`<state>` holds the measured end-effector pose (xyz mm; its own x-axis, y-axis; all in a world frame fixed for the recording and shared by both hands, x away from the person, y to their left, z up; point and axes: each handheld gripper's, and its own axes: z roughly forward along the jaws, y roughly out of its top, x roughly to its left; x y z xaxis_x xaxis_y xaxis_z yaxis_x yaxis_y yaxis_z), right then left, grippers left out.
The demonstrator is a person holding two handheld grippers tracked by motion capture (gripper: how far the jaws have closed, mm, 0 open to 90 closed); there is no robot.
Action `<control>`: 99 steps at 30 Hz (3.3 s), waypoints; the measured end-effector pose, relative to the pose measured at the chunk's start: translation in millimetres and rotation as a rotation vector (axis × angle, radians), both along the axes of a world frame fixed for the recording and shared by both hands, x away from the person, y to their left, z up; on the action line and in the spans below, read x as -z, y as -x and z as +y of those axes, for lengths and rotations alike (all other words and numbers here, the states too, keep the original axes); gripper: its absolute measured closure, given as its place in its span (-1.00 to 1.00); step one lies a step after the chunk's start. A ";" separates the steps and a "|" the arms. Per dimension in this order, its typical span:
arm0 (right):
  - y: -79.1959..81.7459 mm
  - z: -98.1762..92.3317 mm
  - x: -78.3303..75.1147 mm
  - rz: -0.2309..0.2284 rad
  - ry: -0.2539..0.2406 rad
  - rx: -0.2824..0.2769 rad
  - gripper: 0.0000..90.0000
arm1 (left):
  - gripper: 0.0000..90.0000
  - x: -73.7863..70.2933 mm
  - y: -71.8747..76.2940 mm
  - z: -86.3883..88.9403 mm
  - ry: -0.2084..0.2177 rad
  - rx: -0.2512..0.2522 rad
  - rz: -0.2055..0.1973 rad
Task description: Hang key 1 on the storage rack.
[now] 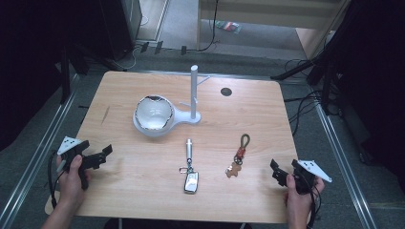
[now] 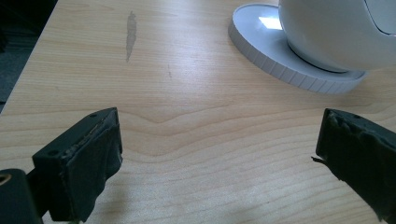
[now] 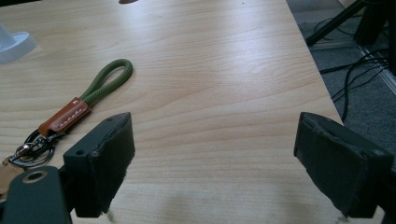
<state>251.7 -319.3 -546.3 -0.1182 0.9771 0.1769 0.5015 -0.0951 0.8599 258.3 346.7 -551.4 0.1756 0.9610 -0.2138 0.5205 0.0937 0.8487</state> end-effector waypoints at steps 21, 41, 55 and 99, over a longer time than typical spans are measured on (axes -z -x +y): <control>-7.6 46.2 -16.1 0.102 0.109 -0.095 -0.73 | -0.99 0.0 -0.1 1.0 0.009 -0.006 0.004; -38.1 95.9 -49.2 0.315 0.175 -0.208 -0.42 | -0.99 0.4 -0.9 2.0 0.022 -0.008 0.008; -68.2 106.4 -53.1 0.596 0.212 -0.185 -0.32 | -0.99 0.5 -1.1 2.4 0.030 -0.010 0.010; -115.7 135.3 -55.4 0.858 0.202 -0.149 -0.04 | -0.99 0.5 -1.5 3.9 0.036 -0.010 0.017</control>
<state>367.4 -184.0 -491.0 -0.1526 0.9842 0.0893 0.9750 0.1352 0.1766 259.8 350.6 -551.9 0.1617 0.9542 -0.2516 0.5337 0.1299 0.8357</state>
